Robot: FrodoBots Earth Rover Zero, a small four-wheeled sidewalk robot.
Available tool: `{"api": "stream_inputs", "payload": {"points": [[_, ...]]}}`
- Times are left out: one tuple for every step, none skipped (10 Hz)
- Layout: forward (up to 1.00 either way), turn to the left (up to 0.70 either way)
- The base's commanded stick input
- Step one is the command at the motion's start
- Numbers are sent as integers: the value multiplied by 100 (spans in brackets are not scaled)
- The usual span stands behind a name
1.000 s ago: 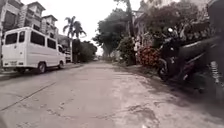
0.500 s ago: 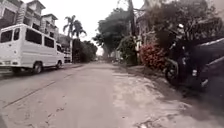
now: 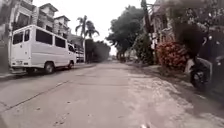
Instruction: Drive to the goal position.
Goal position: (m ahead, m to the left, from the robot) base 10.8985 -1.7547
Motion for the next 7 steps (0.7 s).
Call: {"api": "stream_inputs", "payload": {"points": [[70,2],[70,0],[70,0],[70,0],[70,0],[70,0],[70,-1]]}}
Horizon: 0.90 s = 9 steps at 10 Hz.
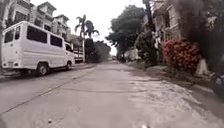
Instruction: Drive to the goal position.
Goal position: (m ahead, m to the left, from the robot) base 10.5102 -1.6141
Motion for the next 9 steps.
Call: {"api": "stream_inputs", "payload": {"points": [[70,-10],[70,-28],[70,0],[70,0],[70,0],[70,0],[70,0],[70,0],[70,0]]}}
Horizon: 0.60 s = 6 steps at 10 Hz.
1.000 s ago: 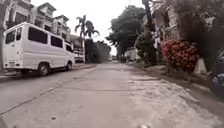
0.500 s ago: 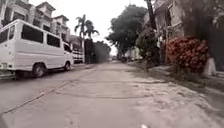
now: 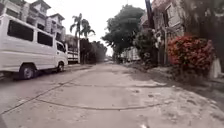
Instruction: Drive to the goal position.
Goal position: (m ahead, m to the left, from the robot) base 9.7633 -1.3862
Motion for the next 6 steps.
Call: {"api": "stream_inputs", "payload": {"points": [[70,0],[70,0],[70,0],[70,0],[70,0],[70,0]]}}
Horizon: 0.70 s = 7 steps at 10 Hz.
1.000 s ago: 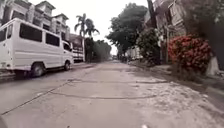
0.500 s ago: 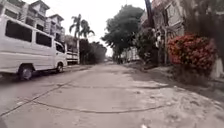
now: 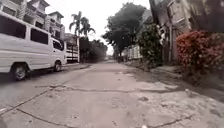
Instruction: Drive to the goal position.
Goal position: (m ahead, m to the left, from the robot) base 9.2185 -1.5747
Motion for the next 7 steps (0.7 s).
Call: {"api": "stream_inputs", "payload": {"points": [[70,0],[70,0],[70,0],[70,0],[70,0],[70,0],[70,0]]}}
